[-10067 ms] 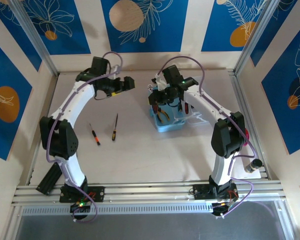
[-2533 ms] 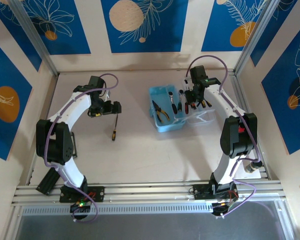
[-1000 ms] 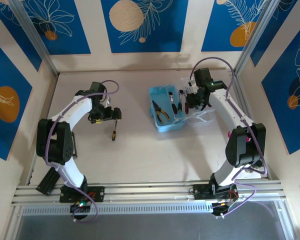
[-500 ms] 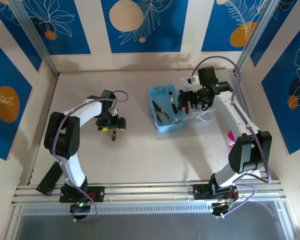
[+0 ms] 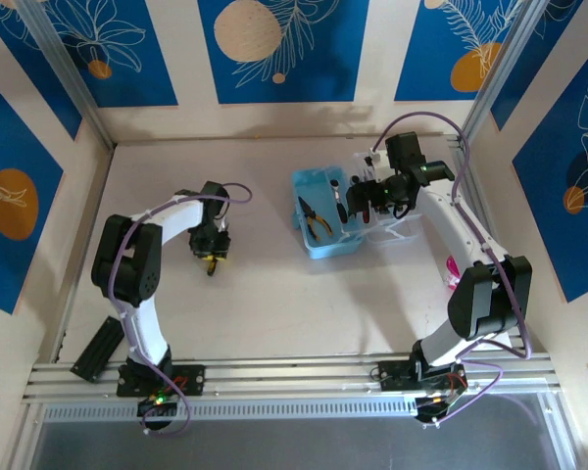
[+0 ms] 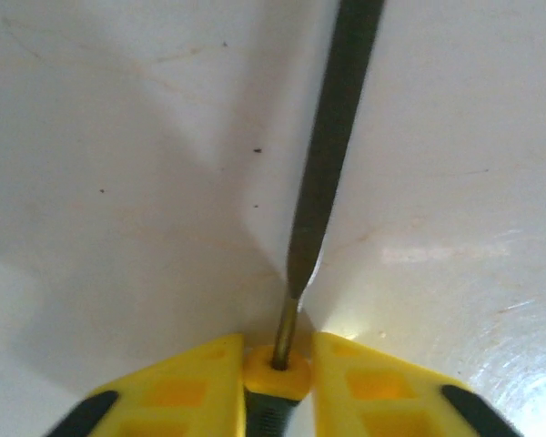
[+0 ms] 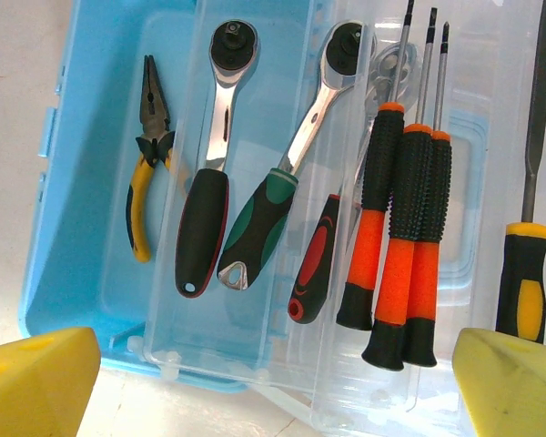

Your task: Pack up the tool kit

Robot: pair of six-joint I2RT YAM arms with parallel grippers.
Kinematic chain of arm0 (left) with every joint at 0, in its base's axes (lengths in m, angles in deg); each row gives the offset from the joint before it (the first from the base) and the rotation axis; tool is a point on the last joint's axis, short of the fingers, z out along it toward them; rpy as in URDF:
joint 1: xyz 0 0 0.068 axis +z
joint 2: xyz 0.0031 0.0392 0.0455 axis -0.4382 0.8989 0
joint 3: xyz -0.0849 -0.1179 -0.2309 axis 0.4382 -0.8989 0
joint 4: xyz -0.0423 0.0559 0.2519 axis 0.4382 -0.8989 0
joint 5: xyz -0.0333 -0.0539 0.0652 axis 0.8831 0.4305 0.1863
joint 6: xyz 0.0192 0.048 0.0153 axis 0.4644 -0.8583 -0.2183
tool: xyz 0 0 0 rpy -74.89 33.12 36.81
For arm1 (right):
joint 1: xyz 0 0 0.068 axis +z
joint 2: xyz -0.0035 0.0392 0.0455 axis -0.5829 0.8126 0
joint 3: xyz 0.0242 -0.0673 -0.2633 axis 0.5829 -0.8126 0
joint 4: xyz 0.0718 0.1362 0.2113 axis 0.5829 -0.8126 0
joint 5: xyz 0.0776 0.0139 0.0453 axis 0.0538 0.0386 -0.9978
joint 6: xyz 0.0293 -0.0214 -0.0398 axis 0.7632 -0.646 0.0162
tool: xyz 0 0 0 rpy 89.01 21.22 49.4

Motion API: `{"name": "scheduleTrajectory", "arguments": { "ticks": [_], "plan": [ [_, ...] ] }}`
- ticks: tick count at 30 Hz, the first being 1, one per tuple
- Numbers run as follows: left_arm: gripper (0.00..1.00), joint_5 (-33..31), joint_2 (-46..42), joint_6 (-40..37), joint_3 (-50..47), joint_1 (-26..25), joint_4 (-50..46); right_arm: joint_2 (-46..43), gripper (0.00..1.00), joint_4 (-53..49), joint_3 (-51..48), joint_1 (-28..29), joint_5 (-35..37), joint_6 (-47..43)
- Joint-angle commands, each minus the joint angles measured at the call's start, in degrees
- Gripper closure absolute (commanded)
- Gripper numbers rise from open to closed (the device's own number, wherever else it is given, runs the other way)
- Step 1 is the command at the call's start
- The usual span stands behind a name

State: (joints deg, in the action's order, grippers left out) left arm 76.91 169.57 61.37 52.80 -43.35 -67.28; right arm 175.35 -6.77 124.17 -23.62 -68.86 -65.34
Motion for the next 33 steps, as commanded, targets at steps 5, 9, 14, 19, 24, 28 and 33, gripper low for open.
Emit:
{"name": "scheduleTrajectory", "arguments": {
  "ticks": [5, 9, 14, 19, 24, 28, 33],
  "plan": [
    [1.00, 5.1, 1.4, -0.5, -0.9, -0.7, 1.0, -0.9, 0.01, -1.4, 0.8, 0.4, -2.9, 1.0],
    [1.00, 7.4, -0.6, -0.3, 0.6, -0.8, 0.3, -1.3, 0.01, -1.5, 0.9, 0.5, -4.7, 1.5],
    [1.00, 13.8, -4.6, 0.3, 5.1, -0.7, -0.1, -1.5, 0.01, -0.9, 1.2, 1.0, -7.7, 2.5],
    [1.00, 30.0, -8.3, 7.2, 9.8, -0.8, 8.8, -1.8, 0.01, 0.9, 1.3, 2.6, -13.9, 4.2],
    [1.00, 39.3, -10.1, 16.4, 13.4, -3.3, 19.7, -1.9, 0.01, 5.9, -0.1, 5.7, -22.0, 7.7],
    [1.00, 44.5, -10.2, 23.6, 13.5, -4.3, 28.9, -1.2, 0.06, 11.4, -1.4, 9.0, -27.8, 10.6],
    [1.00, 48.2, -9.8, 30.9, 12.0, -5.4, 38.9, 2.7, 0.19, 13.4, 1.5, 13.2, -29.8, 11.8]
  ]
}}
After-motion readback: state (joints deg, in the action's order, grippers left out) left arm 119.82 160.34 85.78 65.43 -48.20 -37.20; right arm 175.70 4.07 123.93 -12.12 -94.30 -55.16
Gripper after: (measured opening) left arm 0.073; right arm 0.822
